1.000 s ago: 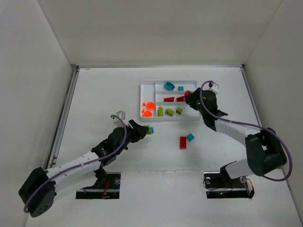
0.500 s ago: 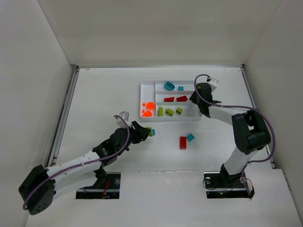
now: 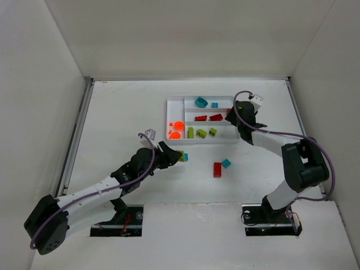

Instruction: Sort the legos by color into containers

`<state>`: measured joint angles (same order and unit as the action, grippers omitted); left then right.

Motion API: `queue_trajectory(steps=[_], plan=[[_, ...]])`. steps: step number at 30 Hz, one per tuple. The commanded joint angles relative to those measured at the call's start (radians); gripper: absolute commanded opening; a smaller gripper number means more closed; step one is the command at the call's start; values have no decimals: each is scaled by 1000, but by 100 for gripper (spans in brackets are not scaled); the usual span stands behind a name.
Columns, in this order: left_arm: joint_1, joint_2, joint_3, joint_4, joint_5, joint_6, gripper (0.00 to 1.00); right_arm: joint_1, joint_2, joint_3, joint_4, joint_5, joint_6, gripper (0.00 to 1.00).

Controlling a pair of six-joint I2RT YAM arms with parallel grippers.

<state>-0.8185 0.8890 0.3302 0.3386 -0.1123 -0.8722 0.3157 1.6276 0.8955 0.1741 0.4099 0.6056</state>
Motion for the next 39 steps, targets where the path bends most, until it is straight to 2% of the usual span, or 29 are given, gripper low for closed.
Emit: queue_trajectory(steps=[1, 5, 9, 11, 15, 19, 27, 32, 39], plan=[[32, 7, 49, 20, 89, -34, 20, 45, -115, -76, 73, 7, -15, 64], [80, 7, 49, 17, 163, -60, 20, 150, -250, -190, 126, -37, -55, 56], [135, 8, 55, 13, 264, -91, 20, 303, -386, -265, 131, -167, -128, 45], [153, 5, 55, 13, 293, -108, 20, 395, -448, -296, 131, -227, -179, 45], [176, 7, 58, 8, 364, -128, 20, 564, -535, -328, 117, -318, -271, 60], [193, -1, 58, -19, 408, -145, 20, 659, -534, -311, 102, -325, -312, 68], [230, -19, 67, -69, 487, -152, 21, 745, -489, -259, 39, -382, -380, 82], [232, -9, 73, -56, 514, -160, 22, 754, -443, -238, 57, -379, -400, 84], [247, 22, 81, -39, 629, -162, 22, 759, -416, -208, 61, -431, -449, 87]])
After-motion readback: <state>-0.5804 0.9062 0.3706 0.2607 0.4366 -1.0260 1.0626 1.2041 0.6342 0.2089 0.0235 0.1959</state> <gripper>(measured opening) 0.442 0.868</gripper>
